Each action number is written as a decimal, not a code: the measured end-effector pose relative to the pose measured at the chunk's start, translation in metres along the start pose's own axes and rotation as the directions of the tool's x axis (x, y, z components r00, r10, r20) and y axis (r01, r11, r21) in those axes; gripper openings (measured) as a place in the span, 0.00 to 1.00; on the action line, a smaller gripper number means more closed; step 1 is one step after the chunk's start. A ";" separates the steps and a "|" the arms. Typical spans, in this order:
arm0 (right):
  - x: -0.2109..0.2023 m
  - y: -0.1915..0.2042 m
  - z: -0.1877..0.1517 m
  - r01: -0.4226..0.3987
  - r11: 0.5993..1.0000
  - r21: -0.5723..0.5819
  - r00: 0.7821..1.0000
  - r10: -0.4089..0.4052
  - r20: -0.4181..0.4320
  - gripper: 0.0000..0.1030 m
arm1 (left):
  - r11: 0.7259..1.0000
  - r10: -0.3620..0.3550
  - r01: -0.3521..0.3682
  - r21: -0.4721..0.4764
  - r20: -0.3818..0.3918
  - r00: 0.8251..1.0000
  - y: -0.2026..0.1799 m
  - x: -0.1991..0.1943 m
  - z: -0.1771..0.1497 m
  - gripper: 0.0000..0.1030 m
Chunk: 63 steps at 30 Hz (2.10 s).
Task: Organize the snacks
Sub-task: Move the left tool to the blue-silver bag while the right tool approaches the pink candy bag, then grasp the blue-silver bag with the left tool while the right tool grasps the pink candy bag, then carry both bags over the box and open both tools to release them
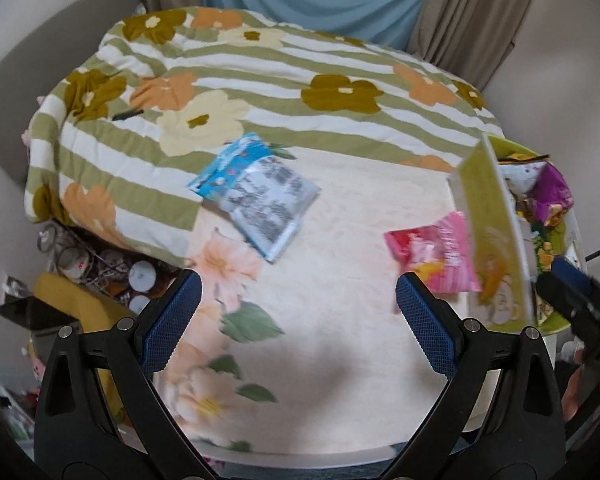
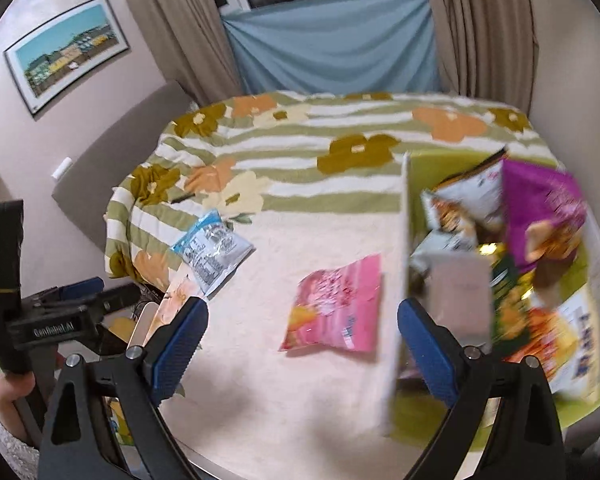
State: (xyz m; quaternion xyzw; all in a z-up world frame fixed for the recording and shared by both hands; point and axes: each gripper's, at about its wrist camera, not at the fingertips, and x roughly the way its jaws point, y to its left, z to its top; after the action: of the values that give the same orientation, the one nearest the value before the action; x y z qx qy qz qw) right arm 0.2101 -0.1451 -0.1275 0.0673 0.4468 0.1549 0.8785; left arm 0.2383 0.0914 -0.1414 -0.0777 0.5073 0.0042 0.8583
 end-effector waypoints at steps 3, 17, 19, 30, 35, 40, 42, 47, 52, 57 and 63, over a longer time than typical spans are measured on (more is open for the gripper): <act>0.024 0.012 -0.008 0.035 0.998 0.056 0.999 -0.033 -0.042 0.92 | 0.999 -0.032 0.031 -0.021 -0.037 0.999 0.027 0.021 0.009 0.94; 0.089 0.022 -0.022 0.286 0.937 0.202 0.956 -0.264 -0.129 0.92 | 0.989 -0.145 0.137 -0.051 -0.208 0.967 0.079 0.144 0.052 0.94; 0.095 0.021 -0.025 0.288 0.930 0.228 0.954 -0.259 -0.149 0.92 | 0.987 -0.157 0.144 -0.071 -0.227 0.961 0.081 0.160 0.056 0.94; 0.117 0.000 -0.030 0.279 0.911 0.303 0.951 -0.217 -0.221 0.92 | 0.985 -0.149 0.119 -0.125 -0.262 0.954 0.073 0.202 0.088 0.94; 0.125 -0.007 -0.025 0.255 0.911 0.323 0.956 -0.188 -0.225 0.92 | 0.990 -0.121 0.096 -0.102 -0.273 0.954 0.056 0.214 0.104 0.94; 0.129 -0.013 -0.021 0.238 0.904 0.356 0.962 -0.169 -0.214 0.92 | 0.997 -0.080 0.072 -0.038 -0.289 0.954 0.027 0.223 0.112 0.94; 0.129 -0.015 -0.019 0.234 0.897 0.375 0.965 -0.166 -0.205 0.92 | 0.998 -0.063 0.061 -0.015 -0.292 0.954 0.018 0.225 0.113 0.95; 0.138 -0.022 -0.015 0.234 0.872 0.430 0.967 -0.162 -0.197 0.92 | 0.999 -0.022 0.035 0.037 -0.301 0.953 -0.001 0.236 0.116 0.95; 0.146 -0.032 -0.011 0.219 0.846 0.487 0.972 -0.144 -0.186 0.92 | 0.998 0.011 0.007 0.055 -0.315 0.949 -0.010 0.251 0.114 0.94; 0.153 -0.035 -0.008 0.217 0.848 0.484 0.972 -0.141 -0.187 0.92 | 0.995 0.017 0.014 0.095 -0.317 0.948 -0.014 0.253 0.105 0.94; 0.162 -0.035 -0.005 0.224 0.856 0.466 0.970 -0.149 -0.192 0.92 | 0.984 -0.017 0.072 0.161 -0.318 0.948 -0.017 0.242 0.089 0.84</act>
State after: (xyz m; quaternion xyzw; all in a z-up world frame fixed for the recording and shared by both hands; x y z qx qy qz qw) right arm 0.3033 -0.1247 -0.2628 0.2298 0.5400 -0.0432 0.8085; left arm 0.4342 0.0695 -0.3082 -0.0150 0.6343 -0.0711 0.7697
